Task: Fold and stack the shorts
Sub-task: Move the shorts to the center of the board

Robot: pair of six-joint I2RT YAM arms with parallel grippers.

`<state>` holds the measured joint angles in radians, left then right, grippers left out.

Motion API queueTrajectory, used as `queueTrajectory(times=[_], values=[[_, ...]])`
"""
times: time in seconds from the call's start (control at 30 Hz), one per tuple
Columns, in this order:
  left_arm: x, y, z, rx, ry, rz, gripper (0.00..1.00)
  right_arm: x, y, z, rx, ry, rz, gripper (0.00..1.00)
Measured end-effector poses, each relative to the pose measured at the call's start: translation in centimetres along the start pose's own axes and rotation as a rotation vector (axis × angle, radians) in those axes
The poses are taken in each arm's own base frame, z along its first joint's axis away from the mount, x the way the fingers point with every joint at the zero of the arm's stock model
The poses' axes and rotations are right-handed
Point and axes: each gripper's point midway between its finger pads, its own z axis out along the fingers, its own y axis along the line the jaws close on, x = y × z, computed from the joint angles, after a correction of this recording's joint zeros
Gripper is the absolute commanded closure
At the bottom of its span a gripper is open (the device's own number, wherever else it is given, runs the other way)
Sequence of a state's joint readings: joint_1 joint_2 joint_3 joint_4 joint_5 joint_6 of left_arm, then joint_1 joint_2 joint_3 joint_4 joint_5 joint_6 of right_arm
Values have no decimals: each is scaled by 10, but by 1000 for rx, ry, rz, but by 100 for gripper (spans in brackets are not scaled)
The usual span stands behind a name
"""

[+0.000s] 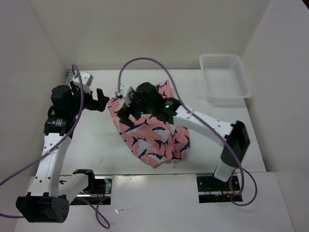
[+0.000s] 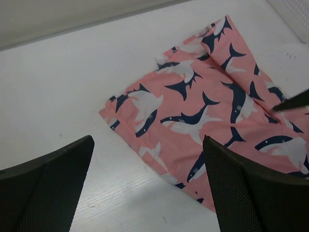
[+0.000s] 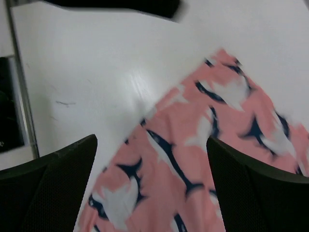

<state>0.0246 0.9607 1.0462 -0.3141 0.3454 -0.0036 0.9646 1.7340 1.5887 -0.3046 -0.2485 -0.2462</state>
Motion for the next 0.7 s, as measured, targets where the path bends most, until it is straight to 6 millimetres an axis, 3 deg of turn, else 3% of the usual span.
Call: queueTrajectory(times=[0.07, 0.17, 0.23, 0.27, 0.37, 0.43, 0.5, 0.7], values=[[17, 1, 7, 8, 44, -18, 0, 14, -30, -44, 103, 7, 71, 5], [47, 3, 30, 41, 135, -57, 0, 40, -94, -127, 343, -20, 194, 15], [73, 7, 49, 51, 206, -87, 0, 79, -112, -161, 457, 17, 262, 23], [88, 9, 56, 55, 250, -104, 0, 102, -110, -169, 478, 54, 293, 25], [127, 10, 74, 52, 362, -132, 0, 178, -103, -165, 491, 205, 407, 30], [145, 7, 85, 42, 410, -123, 0, 237, -103, -165, 516, 349, 504, 30], [161, 2, 97, 35, 438, -100, 0, 275, -102, -172, 545, 457, 571, 25], [205, -24, 121, 51, 509, -31, 0, 305, -109, -174, 573, 551, 576, 21]])
